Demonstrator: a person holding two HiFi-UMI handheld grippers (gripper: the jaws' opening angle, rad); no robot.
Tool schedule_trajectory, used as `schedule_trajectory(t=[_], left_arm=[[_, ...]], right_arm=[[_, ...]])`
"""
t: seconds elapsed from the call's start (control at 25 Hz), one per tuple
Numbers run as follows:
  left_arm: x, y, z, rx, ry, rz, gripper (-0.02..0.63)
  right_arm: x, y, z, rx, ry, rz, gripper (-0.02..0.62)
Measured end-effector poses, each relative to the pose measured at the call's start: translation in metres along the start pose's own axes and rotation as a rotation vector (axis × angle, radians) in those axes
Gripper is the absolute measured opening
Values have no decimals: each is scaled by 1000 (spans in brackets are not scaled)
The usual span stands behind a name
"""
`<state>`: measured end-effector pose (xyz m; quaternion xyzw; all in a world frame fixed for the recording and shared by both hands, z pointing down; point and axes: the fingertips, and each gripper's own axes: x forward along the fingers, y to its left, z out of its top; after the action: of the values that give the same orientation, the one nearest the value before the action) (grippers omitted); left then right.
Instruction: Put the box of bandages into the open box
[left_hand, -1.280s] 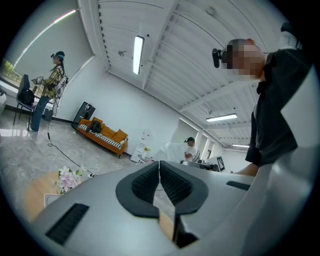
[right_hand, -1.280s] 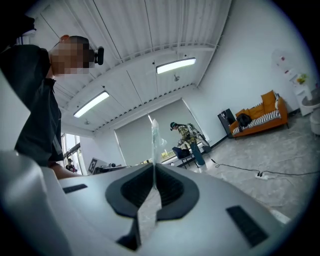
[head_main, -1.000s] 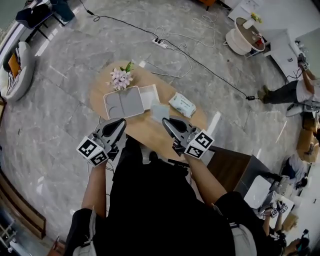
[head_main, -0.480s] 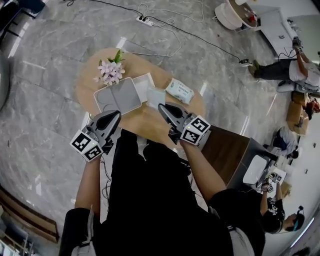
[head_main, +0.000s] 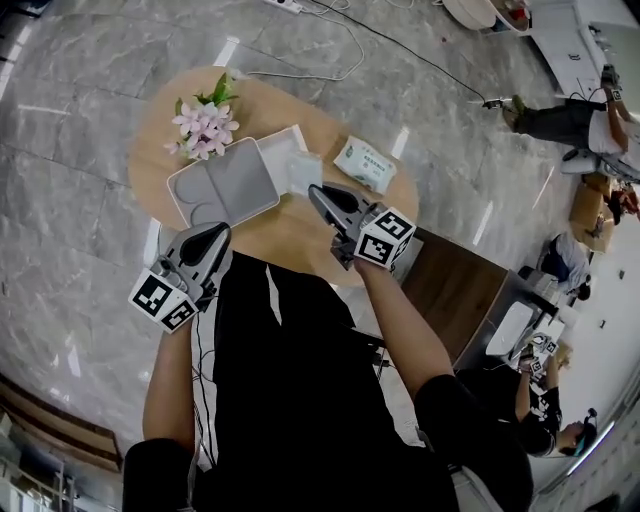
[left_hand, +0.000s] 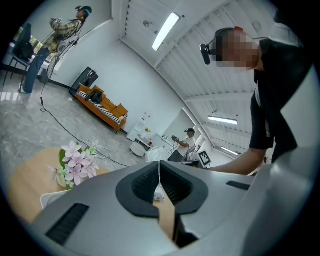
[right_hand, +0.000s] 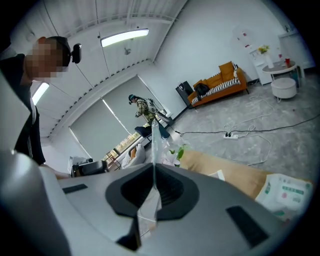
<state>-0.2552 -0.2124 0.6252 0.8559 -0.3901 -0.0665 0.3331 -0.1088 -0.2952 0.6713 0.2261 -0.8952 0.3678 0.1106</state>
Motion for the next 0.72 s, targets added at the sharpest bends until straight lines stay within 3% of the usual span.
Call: schedule_trajectory(t=[0.24,0.72], left_arm=[[20,24,-30,-10,23,10,20],[54,26,-98,-73,88,-14,20]], right_arm=[[29,-58,-43,79,51,-15,20],[80,-130,-109,114,300,-96,20]])
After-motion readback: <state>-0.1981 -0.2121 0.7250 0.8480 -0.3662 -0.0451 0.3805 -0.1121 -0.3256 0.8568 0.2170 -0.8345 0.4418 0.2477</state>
